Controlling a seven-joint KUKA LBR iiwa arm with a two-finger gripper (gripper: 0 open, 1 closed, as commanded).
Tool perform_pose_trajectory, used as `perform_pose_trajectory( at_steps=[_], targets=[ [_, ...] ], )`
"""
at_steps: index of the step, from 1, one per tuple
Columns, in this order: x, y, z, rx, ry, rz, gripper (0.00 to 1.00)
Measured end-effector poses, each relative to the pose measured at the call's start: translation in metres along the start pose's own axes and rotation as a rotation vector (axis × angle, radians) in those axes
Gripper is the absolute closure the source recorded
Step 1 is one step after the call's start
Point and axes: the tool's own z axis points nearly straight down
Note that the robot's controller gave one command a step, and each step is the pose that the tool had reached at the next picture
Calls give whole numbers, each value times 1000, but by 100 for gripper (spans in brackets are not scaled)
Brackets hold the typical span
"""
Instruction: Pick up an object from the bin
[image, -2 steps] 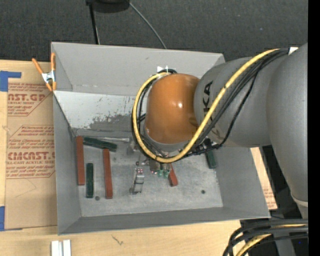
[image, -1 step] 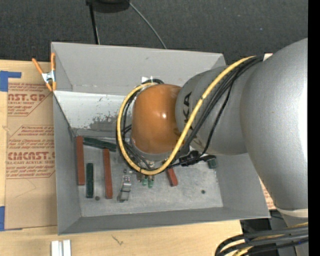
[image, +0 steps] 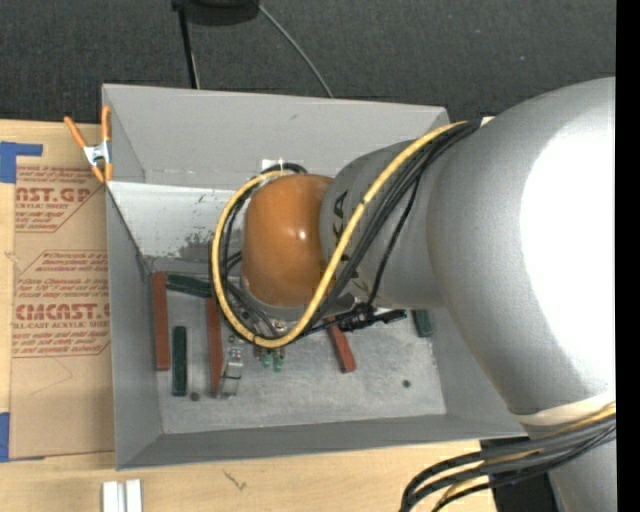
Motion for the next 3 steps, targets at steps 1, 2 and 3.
perform_pose_trajectory(
  at_steps=[1, 2, 3],
  targets=[
    [25, 1, 48, 1, 5, -377, 100],
    [25, 1, 48, 1, 5, -377, 100],
    [0, 21, -151, 1, -3, -375, 100]
  ],
)
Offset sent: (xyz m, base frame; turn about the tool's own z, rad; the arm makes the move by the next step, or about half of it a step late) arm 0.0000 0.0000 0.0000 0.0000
